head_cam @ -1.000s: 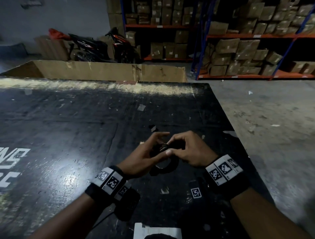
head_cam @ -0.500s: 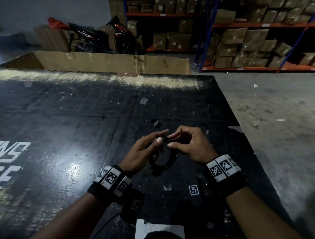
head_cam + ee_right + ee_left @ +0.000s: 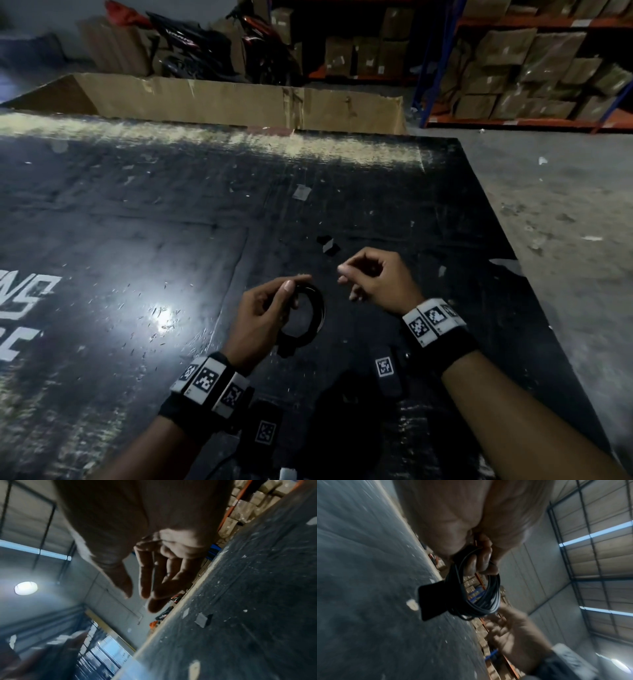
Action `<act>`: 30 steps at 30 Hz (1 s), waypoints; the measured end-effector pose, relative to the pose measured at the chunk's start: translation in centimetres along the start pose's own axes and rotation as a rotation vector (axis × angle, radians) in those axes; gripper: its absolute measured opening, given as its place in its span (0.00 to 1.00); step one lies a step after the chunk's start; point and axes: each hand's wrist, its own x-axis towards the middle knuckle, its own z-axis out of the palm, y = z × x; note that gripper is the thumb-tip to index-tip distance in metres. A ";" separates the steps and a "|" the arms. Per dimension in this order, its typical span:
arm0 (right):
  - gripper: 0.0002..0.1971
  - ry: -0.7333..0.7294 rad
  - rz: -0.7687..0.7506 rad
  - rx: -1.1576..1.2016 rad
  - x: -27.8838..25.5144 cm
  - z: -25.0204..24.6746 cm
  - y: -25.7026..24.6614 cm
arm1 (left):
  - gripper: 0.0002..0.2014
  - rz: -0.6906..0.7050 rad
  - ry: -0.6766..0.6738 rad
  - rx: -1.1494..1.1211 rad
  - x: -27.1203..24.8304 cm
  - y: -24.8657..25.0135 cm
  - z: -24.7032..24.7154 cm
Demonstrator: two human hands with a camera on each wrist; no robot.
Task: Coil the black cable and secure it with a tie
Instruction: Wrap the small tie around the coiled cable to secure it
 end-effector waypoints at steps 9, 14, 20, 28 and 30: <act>0.12 0.163 0.263 -0.553 16.5 3.7 5.4 | 0.15 -0.016 0.165 -0.009 0.8 -1.9 -4.6; 0.24 0.093 0.295 -0.743 20.3 6.0 6.5 | 0.15 -0.056 0.210 -0.015 0.4 -2.7 -5.9; 0.14 0.065 0.256 -0.834 20.1 5.9 5.8 | 0.14 -0.103 0.262 -0.165 1.1 -3.3 -6.4; 0.04 0.112 0.224 0.101 10.6 3.3 -0.9 | 0.08 -0.044 0.300 -0.203 2.4 -1.8 -4.6; 0.05 0.108 0.209 0.348 6.6 2.9 -2.6 | 0.08 0.012 0.305 -0.151 2.6 -1.1 -3.9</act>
